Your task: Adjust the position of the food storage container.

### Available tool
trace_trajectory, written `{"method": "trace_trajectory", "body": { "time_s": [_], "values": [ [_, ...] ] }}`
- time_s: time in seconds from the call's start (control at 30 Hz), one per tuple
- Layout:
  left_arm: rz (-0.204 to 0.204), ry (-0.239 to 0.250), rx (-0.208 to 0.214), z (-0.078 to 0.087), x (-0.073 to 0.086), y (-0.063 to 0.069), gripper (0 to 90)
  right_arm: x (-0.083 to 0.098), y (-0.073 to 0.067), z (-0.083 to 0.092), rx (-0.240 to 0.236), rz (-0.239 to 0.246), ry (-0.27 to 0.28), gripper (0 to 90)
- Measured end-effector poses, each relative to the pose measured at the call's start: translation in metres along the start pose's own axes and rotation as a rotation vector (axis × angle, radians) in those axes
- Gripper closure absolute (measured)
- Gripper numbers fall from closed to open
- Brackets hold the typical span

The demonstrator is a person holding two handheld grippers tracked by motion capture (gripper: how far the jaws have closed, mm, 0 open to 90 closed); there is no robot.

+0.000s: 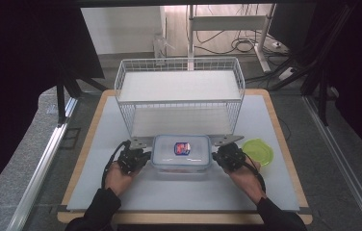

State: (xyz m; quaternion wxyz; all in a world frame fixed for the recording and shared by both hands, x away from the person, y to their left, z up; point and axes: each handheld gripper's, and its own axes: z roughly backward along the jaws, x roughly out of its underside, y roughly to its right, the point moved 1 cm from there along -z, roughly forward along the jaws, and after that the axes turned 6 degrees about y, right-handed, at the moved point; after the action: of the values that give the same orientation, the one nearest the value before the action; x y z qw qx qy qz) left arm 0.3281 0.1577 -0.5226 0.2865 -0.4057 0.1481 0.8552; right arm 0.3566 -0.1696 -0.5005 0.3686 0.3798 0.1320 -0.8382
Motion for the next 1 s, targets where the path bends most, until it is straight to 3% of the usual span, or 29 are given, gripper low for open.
{"method": "trace_trajectory", "body": {
  "time_s": [0.33,0.43,0.5,0.57,0.67,0.77,0.87,1.0],
  "values": [
    [-0.026,-0.022,-0.01,0.012,0.007,0.015,90.0,0.011,-0.01,0.012,-0.03,0.029,0.007,90.0],
    [-0.021,-0.014,0.016,0.011,0.007,0.011,90.0,0.01,-0.005,0.011,-0.043,-0.02,0.008,90.0],
    [-0.017,-0.008,0.018,0.01,0.006,0.009,90.0,0.01,-0.004,0.01,-0.045,-0.027,0.007,90.0],
    [-0.032,-0.018,-0.032,0.0,0.001,0.001,86.3,0.005,0.0,0.005,-0.008,-0.014,0.015,90.0],
    [-0.03,-0.007,-0.035,-0.006,-0.002,-0.002,87.1,0.004,0.002,0.0,-0.001,-0.013,0.015,90.0],
    [-0.007,0.008,-0.007,-0.007,-0.005,-0.007,90.0,0.003,0.005,-0.001,-0.016,-0.03,0.022,90.0],
    [0.013,0.005,0.013,-0.004,-0.002,-0.005,90.0,0.003,0.002,0.001,-0.013,-0.006,0.015,90.0],
    [-0.023,-0.01,-0.006,0.002,0.0,0.003,90.0,0.006,-0.001,0.005,-0.026,0.0,0.012,90.0]
  ]
}}
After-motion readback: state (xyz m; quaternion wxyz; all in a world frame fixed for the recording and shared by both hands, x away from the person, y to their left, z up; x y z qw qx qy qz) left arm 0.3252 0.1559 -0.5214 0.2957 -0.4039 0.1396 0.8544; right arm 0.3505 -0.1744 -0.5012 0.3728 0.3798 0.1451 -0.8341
